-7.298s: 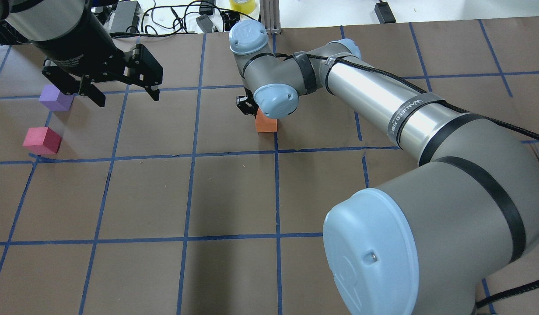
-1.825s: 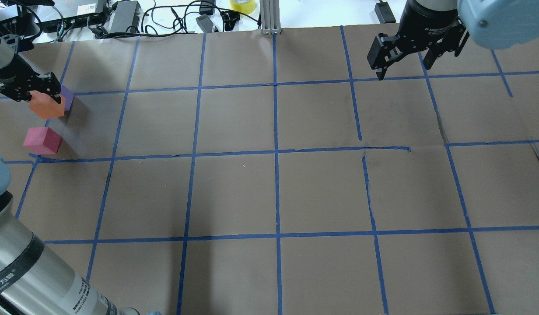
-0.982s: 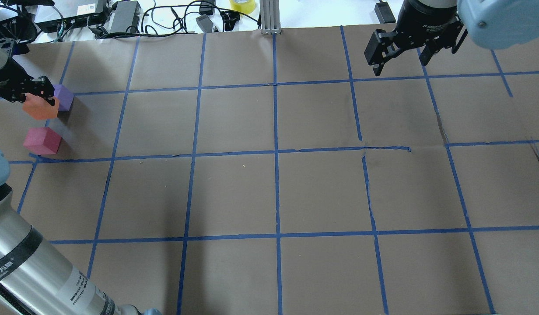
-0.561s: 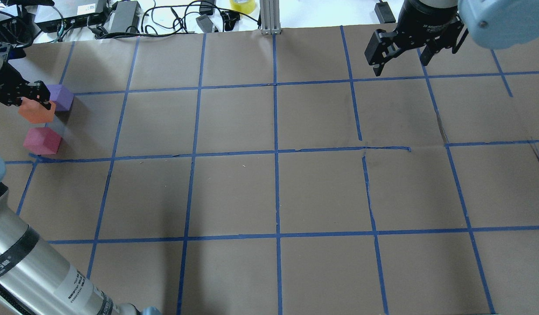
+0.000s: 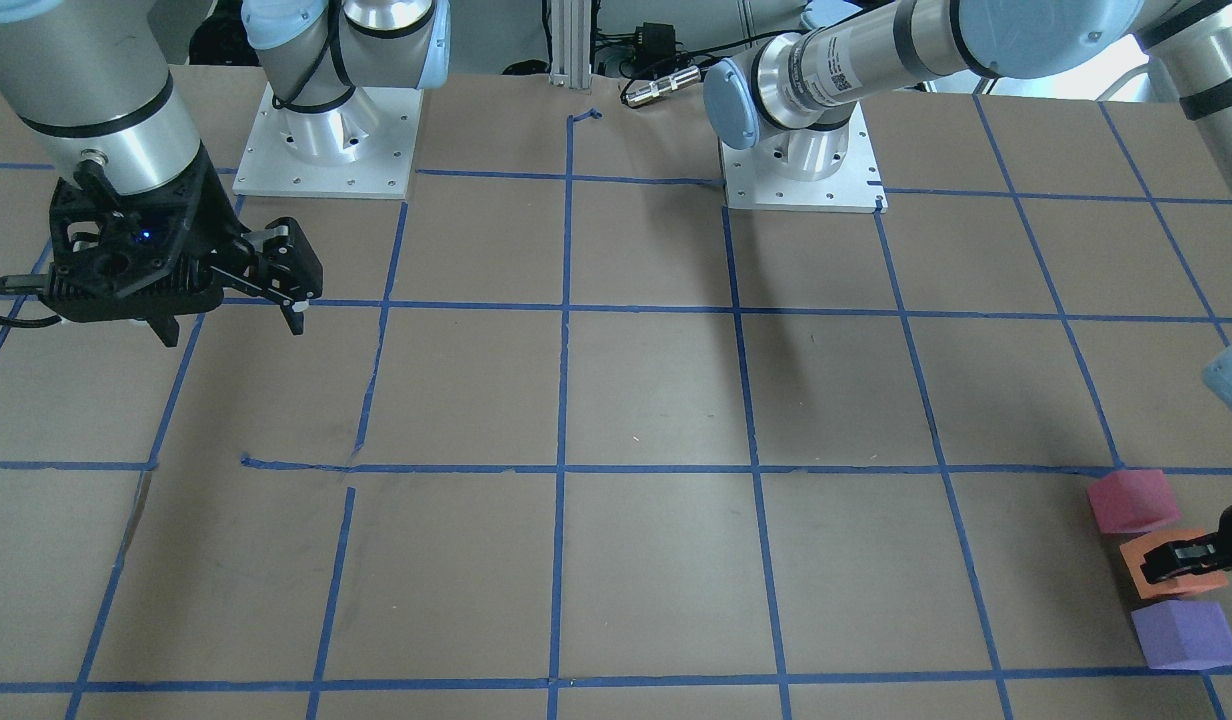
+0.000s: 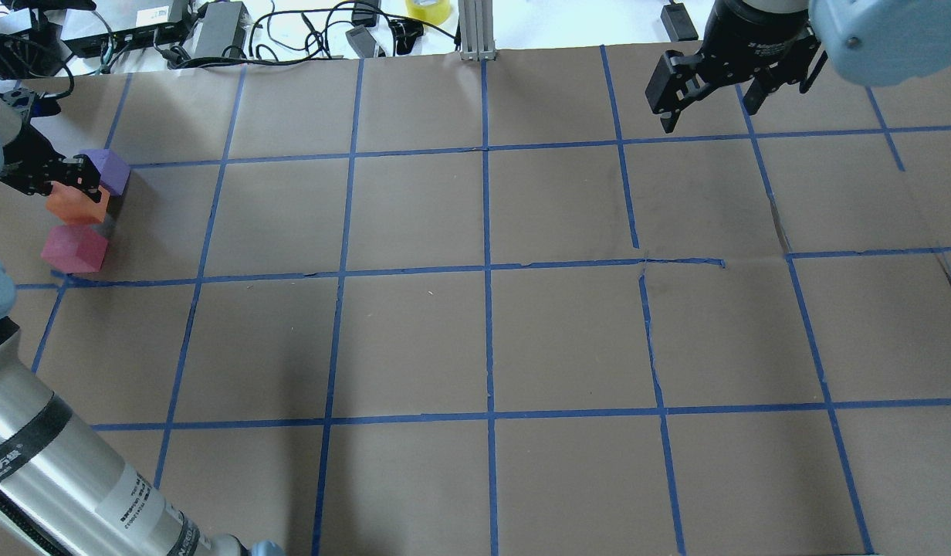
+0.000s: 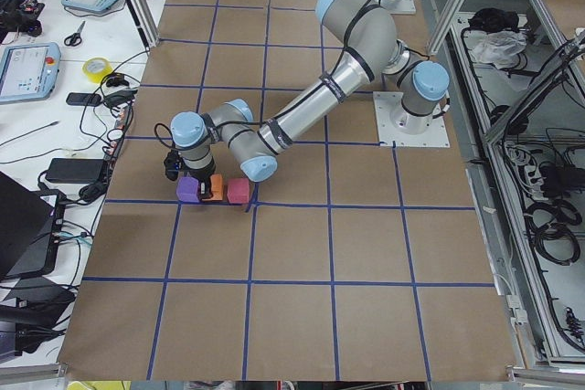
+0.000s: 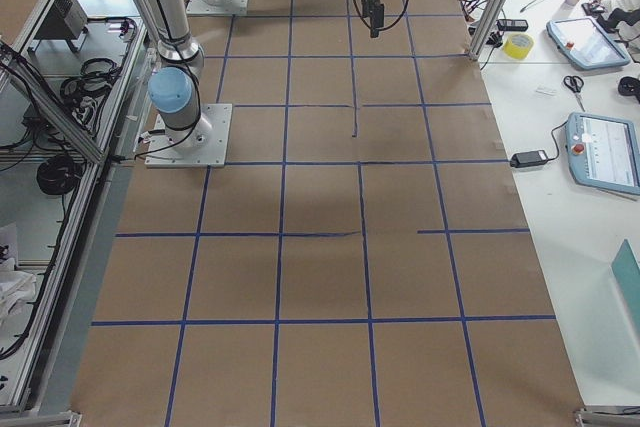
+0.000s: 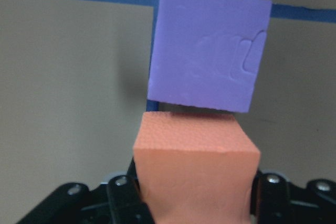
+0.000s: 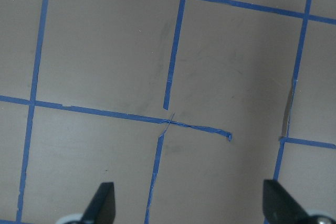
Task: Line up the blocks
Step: 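Place the orange cube between the purple and pink cubes with the left gripper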
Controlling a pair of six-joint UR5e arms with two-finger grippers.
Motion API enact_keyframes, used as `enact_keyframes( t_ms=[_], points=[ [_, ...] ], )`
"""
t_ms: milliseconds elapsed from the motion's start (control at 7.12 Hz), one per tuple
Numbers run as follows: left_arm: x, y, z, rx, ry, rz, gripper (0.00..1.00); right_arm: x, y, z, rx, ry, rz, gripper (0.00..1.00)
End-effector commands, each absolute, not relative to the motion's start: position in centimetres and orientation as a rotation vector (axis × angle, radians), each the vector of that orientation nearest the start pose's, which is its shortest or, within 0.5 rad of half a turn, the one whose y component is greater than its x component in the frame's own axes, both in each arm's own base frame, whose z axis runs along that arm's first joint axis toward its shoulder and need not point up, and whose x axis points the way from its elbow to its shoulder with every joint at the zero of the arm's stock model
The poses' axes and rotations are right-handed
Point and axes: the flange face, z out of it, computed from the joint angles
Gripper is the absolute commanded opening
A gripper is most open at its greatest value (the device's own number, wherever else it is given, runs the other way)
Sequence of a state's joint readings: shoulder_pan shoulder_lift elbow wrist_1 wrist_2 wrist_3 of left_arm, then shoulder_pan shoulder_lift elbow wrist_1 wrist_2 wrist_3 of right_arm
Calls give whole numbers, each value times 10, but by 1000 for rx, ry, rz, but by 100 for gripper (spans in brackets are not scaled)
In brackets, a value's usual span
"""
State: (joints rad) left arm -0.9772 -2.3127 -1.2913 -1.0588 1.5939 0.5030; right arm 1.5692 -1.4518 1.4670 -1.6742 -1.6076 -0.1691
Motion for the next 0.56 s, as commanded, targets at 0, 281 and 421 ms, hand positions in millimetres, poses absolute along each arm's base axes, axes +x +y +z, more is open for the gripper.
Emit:
enact_keyframes(
  t_ms=[0,281,421],
  points=[
    [303,-683,188,-134,3086,-67,0,128,-550,489,-263,3178,-136,100],
    [304,-683,186,-131,3080,-61,0,129,-550,489,-263,3170,-136,100],
    [303,-682,192,-124,3075,-68,99,129,-550,489,-263,3170,-139,100]
  ],
)
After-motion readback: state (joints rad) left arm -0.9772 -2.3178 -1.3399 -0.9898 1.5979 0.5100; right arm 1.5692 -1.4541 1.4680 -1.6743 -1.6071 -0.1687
